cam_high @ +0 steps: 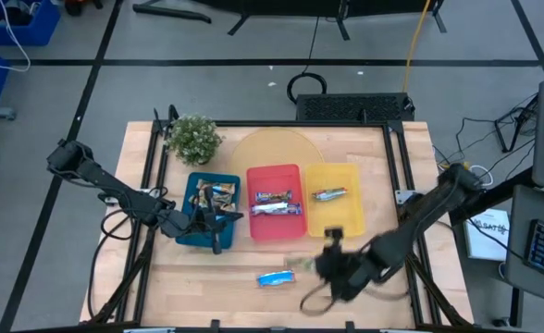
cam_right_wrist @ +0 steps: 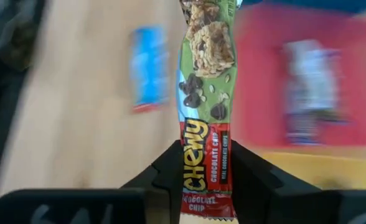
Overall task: Pick and place Granola Bars by type
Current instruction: Put the red granola bar into the yellow bin
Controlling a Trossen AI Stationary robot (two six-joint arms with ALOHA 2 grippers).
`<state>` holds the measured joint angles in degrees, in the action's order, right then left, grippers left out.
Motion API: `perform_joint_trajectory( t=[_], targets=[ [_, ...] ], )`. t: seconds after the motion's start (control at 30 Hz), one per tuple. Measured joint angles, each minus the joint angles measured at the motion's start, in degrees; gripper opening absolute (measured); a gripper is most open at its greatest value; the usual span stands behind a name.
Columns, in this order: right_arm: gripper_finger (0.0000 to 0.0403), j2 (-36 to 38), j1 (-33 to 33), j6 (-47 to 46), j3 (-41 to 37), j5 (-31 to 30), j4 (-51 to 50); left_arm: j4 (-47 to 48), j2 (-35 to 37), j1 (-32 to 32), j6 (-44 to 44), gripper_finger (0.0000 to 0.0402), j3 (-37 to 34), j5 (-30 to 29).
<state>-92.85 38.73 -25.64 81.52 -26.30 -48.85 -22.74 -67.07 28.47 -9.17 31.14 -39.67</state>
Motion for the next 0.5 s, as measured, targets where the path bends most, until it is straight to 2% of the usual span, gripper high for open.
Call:
perform_joint_trajectory(
  t=[0.1, 0.27, 0.37, 0.5],
  targets=[
    [0.0091, 6.2, -3.3, -0.1, 0.3, -4.3, -7.3, -1.9, 0.0, -0.1, -0.7, 0.0019, 0.0, 0.8],
    [0.0090, 12.7, -10.9, 0.1, -3.4, -3.8, -21.4, -3.2, 0.0, -0.4, -1.0, 0.0019, 0.0, 0.8],
    [0.0090, 15.5, -15.8, 4.1, -9.0, -3.7, -20.4, -3.1, 0.0, -0.4, -0.9, 0.0019, 0.0, 0.8],
    [0.0090, 17.9, -20.7, 13.0, -19.3, -1.9, -11.9, -2.6, 0.0, -0.3, 0.3, 0.0019, 0.0, 0.8]
  ],
)
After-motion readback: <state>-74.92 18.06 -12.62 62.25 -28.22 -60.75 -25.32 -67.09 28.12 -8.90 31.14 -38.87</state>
